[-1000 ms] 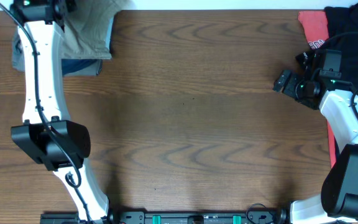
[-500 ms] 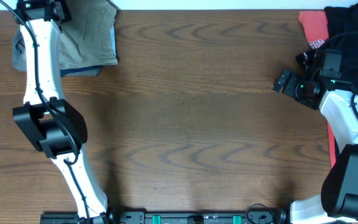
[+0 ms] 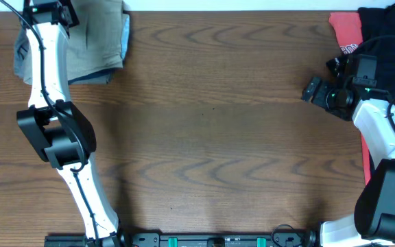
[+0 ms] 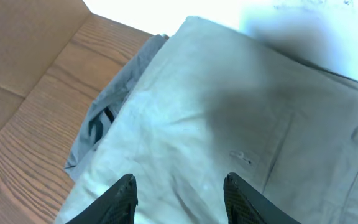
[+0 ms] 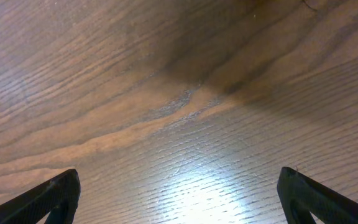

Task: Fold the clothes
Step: 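Lower the shorts onto the stack and release with the left gripper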

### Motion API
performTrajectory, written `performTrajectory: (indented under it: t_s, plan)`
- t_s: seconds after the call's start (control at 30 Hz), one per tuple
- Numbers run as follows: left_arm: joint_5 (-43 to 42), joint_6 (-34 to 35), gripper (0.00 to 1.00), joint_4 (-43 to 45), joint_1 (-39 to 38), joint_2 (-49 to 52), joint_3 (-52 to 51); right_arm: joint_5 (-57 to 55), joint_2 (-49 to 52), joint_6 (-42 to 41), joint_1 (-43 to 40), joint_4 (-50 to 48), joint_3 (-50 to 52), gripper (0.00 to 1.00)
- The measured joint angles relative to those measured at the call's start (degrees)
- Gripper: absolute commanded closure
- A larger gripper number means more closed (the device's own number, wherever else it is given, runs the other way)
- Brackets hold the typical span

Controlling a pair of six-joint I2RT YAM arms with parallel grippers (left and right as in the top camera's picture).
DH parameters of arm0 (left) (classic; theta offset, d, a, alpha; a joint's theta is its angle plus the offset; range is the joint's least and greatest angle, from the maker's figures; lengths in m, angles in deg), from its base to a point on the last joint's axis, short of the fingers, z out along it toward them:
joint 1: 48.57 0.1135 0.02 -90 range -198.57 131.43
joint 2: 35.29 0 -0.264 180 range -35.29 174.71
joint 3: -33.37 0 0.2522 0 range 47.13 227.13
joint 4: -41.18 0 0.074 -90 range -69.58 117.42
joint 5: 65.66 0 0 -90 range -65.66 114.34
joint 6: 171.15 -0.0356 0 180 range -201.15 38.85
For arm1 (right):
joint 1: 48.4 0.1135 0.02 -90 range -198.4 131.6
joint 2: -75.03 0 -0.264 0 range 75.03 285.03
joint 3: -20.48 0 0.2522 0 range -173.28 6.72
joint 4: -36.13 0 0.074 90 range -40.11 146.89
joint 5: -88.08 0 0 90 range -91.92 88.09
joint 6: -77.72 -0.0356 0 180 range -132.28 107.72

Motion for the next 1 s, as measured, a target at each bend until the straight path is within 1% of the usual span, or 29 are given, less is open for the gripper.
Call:
performTrajectory:
  t_s: [0.03, 0.1, 0.13, 0.23, 0.27, 0.4, 0.43, 0.53, 0.67, 0.73, 0.77, 0.9, 1.0]
  plan:
    - [0.02, 0.00, 0.52, 0.00, 0.00, 0.00, 0.00, 0.00, 0.00, 0.00, 0.00, -0.02, 0.00, 0.01]
    - [0.07, -0.17, 0.39, -0.11, 0.07, 0.00, 0.00, 0.00, 0.00, 0.00, 0.00, -0.02, 0.00, 0.01]
    - [0.02, -0.09, 0.35, -0.33, 0.11, 0.00, 0.00, 0.00, 0.00, 0.00, 0.00, -0.02, 0.00, 0.01]
    - [0.02, 0.02, 0.33, -1.18, 0.26, 0.00, 0.00, 0.00, 0.00, 0.00, 0.00, -0.02, 0.00, 0.01]
    - [0.02, 0.00, 0.29, -1.51, 0.31, 0.00, 0.00, 0.00, 0.00, 0.00, 0.00, 0.00, 0.00, 0.01]
    - [0.02, 0.11, 0.07, -4.37, 0.35, 0.00, 0.00, 0.00, 0.00, 0.00, 0.00, -0.02, 0.00, 0.01]
    - [-0.04, -0.09, 0.05, -5.16, 0.35, 0.00, 0.00, 0.00, 0.00, 0.00, 0.00, -0.02, 0.00, 0.01]
    - [-0.02, 0.44, 0.03, -8.46, 0.09, -0.28, 0.00, 0.02, 0.00, 0.00, 0.00, -0.02, 0.00, 0.01]
    - [-0.02, 1.92, 0.02, -13.53, -0.90, -2.38, 0.00, 0.00, 0.00, 0.00, 0.00, -0.02, 0.00, 0.01]
    - [-0.02, 2.99, 0.00, -16.61, -1.88, -4.46, 0.00, 0.00, 0.00, 0.00, 0.00, -0.02, 0.00, 0.01]
    - [-0.02, 3.67, 0.02, -18.23, -2.58, -5.95, 0.00, 0.00, 0.00, 0.00, 0.00, 0.00, 0.00, 0.01]
    - [-0.24, 6.25, 0.02, -25.03, -5.11, -11.08, 0.02, 0.00, 0.00, 0.00, 0.00, -0.02, 0.00, 0.01]
    - [-1.18, 7.37, 0.02, -31.74, -6.95, -14.08, 0.02, 0.00, 0.00, 0.00, 0.00, 0.02, 0.00, 0.01]
